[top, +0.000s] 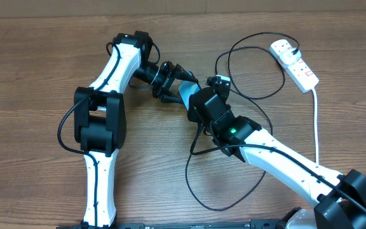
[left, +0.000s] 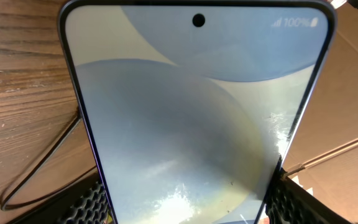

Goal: Plug charger to phone and switch on socket

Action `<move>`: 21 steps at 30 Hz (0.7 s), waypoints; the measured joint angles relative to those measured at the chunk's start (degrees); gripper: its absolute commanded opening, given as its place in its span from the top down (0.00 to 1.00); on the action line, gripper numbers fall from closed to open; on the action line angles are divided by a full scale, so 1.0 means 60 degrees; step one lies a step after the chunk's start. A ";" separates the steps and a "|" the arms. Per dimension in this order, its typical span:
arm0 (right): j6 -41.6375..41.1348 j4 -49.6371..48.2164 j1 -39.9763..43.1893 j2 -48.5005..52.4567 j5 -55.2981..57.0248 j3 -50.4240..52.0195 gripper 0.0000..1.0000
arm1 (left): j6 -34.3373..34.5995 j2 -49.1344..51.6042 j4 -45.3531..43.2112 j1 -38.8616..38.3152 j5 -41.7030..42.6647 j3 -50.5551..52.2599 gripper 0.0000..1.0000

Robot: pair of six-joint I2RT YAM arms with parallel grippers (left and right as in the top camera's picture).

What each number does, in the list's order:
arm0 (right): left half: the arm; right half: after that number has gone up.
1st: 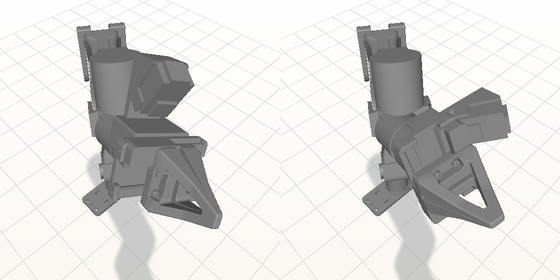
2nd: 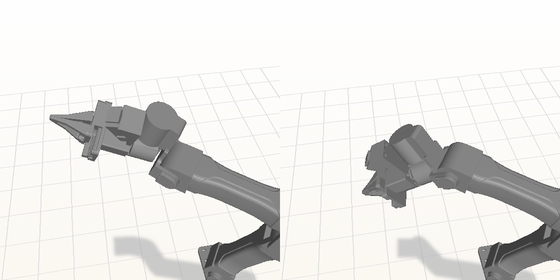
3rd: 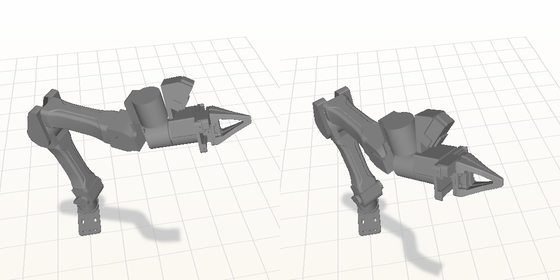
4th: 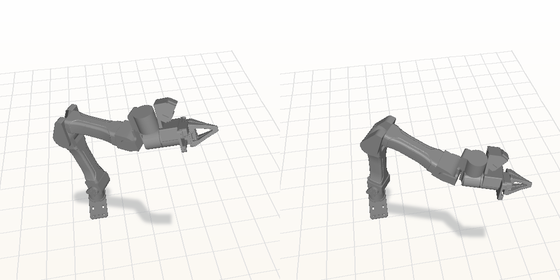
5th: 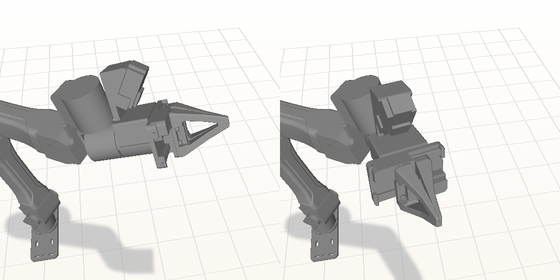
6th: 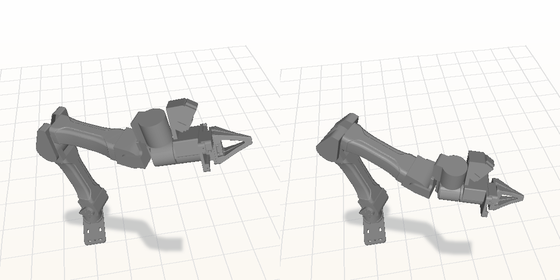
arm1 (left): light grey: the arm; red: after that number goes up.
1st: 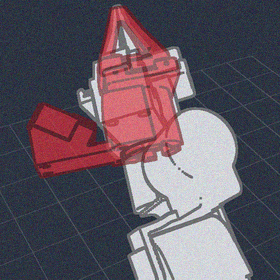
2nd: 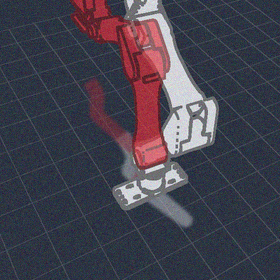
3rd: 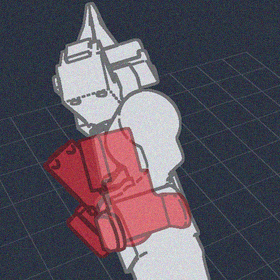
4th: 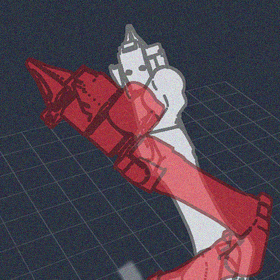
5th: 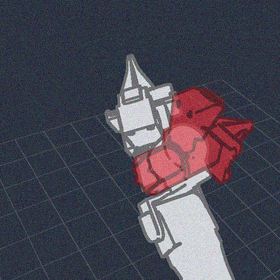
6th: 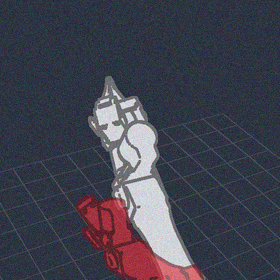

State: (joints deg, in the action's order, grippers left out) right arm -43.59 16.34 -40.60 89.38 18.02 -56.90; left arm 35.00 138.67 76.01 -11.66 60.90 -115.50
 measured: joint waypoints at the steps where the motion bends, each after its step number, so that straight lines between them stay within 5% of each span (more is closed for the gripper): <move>1: -0.0007 -0.0011 0.0000 0.0000 0.0000 0.0000 0.51 | 0.0000 0.0000 0.0000 0.0000 -0.0022 0.0000 0.43; 21: -0.0138 -0.0219 0.0000 0.0200 0.0193 0.0000 0.55 | -0.0073 0.0000 0.0044 -0.0186 -0.0022 0.0000 0.43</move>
State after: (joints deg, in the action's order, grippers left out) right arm -44.42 15.03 -40.60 90.59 19.18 -56.90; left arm 34.57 138.67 76.27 -12.78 60.77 -115.50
